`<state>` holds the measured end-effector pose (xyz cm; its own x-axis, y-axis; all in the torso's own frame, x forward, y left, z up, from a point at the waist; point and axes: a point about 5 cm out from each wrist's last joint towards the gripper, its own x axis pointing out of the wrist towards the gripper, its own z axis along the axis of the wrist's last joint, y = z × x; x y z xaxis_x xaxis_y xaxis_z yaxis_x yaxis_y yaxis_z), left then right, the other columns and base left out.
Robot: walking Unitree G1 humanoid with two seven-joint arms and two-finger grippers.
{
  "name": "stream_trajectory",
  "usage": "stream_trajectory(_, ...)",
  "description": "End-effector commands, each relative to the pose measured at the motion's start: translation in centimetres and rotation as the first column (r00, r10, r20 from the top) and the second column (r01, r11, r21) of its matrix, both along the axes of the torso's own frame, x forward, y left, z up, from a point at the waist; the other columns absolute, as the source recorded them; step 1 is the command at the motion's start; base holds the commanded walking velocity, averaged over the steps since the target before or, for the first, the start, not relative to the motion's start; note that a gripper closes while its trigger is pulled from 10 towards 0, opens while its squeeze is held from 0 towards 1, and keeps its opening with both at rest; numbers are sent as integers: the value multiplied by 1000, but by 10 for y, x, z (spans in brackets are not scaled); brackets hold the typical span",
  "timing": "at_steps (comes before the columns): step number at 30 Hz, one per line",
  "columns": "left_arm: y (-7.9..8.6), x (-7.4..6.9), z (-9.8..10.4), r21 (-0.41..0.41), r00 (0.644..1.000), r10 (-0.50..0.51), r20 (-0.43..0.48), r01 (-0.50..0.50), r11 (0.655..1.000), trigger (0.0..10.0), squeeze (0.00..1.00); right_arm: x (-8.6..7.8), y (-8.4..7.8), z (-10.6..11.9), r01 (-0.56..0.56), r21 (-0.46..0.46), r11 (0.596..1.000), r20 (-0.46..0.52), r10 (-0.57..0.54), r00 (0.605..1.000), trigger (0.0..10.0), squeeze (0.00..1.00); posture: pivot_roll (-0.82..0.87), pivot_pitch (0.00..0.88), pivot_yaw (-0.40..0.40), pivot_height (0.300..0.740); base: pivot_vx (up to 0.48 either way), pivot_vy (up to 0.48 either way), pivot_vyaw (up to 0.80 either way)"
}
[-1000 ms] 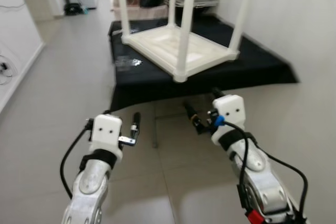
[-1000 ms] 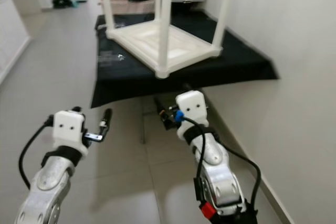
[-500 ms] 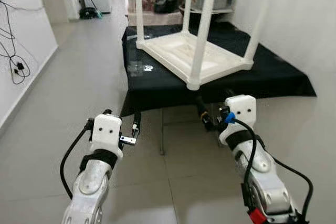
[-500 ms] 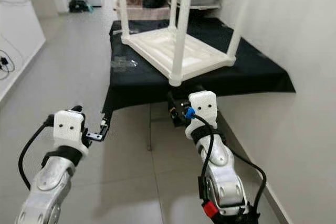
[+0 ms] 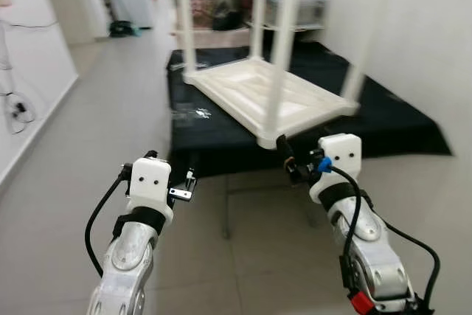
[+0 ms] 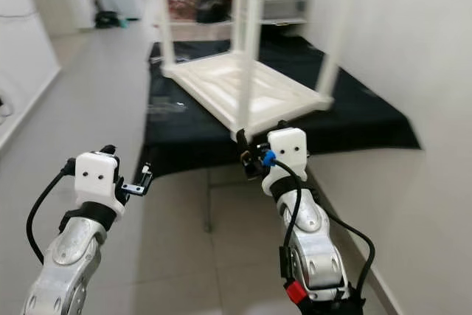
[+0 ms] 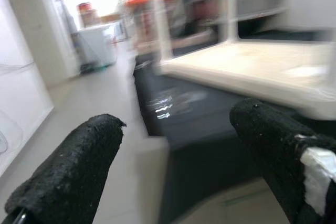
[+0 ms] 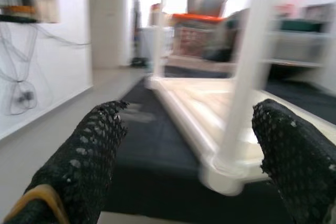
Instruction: Building children table
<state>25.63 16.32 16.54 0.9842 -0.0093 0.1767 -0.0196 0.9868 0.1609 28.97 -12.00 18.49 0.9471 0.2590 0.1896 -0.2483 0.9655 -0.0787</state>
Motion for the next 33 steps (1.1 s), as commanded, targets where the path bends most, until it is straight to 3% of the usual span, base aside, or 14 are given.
stream_trajectory(1,-12,2,3,-16,999,-47,11,48,999,10000,0,0,-15,-3,57,-13,998,-6,-57,998,10000,0,31,0,-81,740,461,0,0)
stream_trajectory(9,-13,3,2,-14,999,-47,10,47,999,10000,0,1,-16,-4,59,-19,998,-4,-59,998,10000,0,30,0,-83,740,430,0,0)
stream_trajectory(15,-13,5,-2,26,1000,-26,-7,27,999,10000,0,2,-17,-4,62,-24,998,-1,-62,998,10000,0,32,0,-86,740,0,0,0)
stream_trajectory(19,-15,4,-1,12,999,-46,-2,46,999,10000,0,4,-20,-3,93,-14,996,1,-93,996,10000,0,32,0,-86,740,0,-442,0)
stream_trajectory(20,-16,4,-1,14,999,-50,0,50,999,10000,0,5,-29,-1,137,13,990,7,-137,991,10000,0,32,0,-86,740,0,-472,0)
stream_trajectory(24,-15,4,-2,15,999,-50,1,50,999,10000,0,5,-36,7,113,84,990,35,-116,993,10000,0,28,0,-80,740,0,-472,0)
stream_trajectory(33,-19,4,-3,12,998,-62,-1,62,998,10000,0,3,-35,3,63,51,997,26,-64,998,10000,0,26,0,-81,740,0,-472,0)
